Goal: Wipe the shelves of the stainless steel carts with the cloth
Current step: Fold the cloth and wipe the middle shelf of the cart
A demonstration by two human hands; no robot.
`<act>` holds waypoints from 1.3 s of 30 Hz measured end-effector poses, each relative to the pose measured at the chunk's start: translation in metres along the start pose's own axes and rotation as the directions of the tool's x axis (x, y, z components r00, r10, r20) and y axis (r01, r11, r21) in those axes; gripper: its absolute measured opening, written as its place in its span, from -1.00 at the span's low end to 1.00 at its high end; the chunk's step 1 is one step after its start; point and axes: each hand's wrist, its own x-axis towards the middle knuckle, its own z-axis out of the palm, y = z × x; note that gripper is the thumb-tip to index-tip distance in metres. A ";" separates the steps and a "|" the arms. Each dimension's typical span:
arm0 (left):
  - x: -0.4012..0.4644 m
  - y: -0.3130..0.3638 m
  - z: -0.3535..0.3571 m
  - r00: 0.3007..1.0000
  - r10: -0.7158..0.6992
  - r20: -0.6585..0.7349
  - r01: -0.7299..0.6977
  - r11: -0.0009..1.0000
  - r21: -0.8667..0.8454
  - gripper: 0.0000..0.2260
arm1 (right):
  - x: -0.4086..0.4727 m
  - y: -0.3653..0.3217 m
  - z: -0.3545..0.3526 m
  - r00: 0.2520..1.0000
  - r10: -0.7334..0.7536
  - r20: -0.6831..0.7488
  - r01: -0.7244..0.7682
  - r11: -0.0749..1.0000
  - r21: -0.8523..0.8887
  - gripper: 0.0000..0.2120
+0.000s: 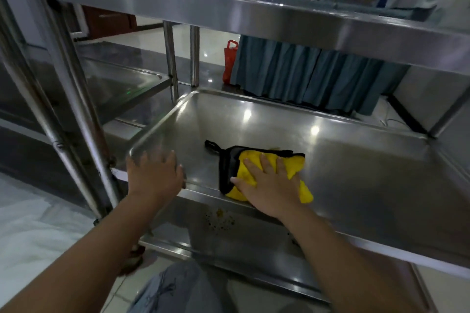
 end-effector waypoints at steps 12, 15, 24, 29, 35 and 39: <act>-0.001 0.108 0.009 0.987 0.161 0.006 -0.155 0.962 -0.225 -0.50 | -0.018 0.096 -0.017 0.996 0.084 -0.036 -0.084 0.996 -0.003 -0.49; 0.004 0.118 0.009 0.983 0.180 0.040 -0.169 0.966 -0.198 -0.47 | -0.045 0.162 -0.029 0.970 0.237 -0.048 -0.237 0.972 0.003 -0.49; 0.005 0.194 0.000 0.975 0.186 0.117 -0.167 0.973 -0.157 -0.47 | -0.103 0.247 -0.046 0.865 0.501 -0.034 -0.499 0.865 0.044 -0.25; -0.029 0.279 0.005 0.840 0.543 -0.022 -0.536 0.822 -0.194 -0.45 | -0.102 0.252 -0.043 0.908 0.417 -0.030 -0.417 0.909 0.020 0.07; -0.022 0.292 0.015 0.837 0.533 -0.127 -0.547 0.827 -0.132 -0.41 | -0.100 0.264 -0.035 0.943 0.327 -0.059 -0.330 0.943 -0.038 0.09; -0.022 0.291 0.018 0.838 0.531 -0.128 -0.546 0.822 -0.160 -0.41 | -0.106 0.262 -0.042 0.976 0.219 -0.002 -0.219 0.974 -0.062 0.09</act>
